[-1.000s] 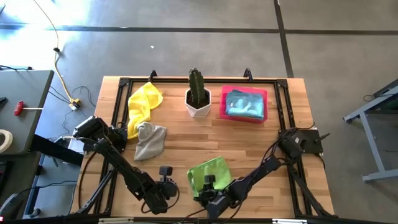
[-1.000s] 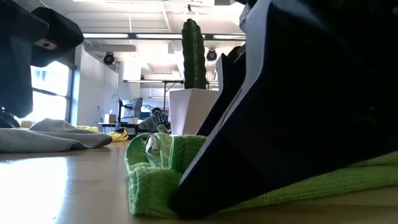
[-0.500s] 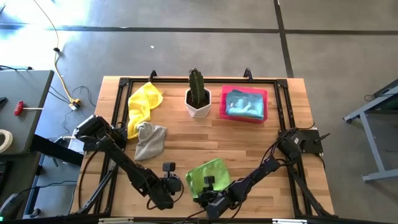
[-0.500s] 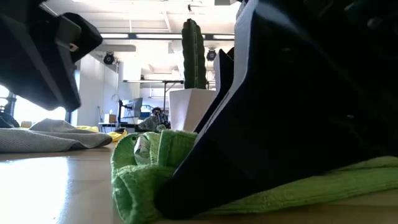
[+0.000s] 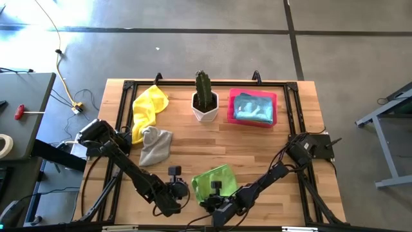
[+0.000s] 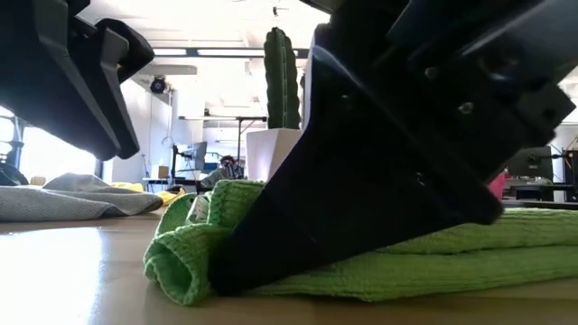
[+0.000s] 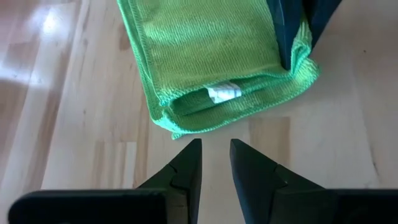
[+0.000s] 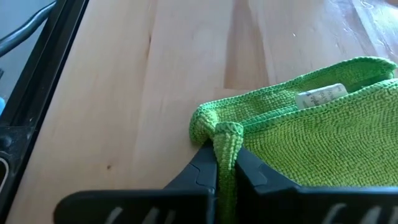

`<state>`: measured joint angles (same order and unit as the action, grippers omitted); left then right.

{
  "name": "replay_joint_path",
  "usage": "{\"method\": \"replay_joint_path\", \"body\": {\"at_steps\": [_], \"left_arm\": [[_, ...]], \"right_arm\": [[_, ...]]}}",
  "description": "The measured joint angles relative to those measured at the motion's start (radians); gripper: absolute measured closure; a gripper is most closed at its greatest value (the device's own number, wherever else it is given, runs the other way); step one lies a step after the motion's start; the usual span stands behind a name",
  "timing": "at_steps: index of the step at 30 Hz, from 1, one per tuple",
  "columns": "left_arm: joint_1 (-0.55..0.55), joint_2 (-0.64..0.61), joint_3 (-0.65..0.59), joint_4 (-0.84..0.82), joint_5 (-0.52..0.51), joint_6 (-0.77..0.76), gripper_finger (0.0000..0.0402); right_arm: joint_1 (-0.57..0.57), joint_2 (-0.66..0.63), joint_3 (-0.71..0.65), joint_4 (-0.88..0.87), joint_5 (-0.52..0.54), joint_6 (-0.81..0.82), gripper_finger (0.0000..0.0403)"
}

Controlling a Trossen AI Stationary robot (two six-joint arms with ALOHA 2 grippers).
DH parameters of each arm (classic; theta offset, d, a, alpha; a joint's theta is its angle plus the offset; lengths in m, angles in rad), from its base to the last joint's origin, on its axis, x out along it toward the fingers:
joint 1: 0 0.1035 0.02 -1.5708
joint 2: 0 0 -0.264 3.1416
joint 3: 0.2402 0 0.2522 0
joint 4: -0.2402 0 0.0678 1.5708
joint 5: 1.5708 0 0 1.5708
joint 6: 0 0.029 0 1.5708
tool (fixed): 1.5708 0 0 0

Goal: Fold microfiber towels
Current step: Put the yellow green towel into the pink laundry bin

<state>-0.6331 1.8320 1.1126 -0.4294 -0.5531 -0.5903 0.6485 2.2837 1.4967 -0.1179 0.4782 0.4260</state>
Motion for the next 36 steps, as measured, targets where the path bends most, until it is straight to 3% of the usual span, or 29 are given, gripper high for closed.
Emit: {"method": "replay_joint_path", "body": {"at_steps": [17, 36], "left_arm": [[0.001, 0.000, 0.000, 0.001, -0.087, 0.000, 0.0326], [0.014, 0.000, 0.000, 0.008, -0.083, 0.000, 0.0326]], "right_arm": [[-0.029, -0.021, -0.001, -0.024, -0.031, 0.072, 0.0402], [-0.182, -0.207, -0.003, -0.528, -0.119, 0.223, 0.0403]]}}
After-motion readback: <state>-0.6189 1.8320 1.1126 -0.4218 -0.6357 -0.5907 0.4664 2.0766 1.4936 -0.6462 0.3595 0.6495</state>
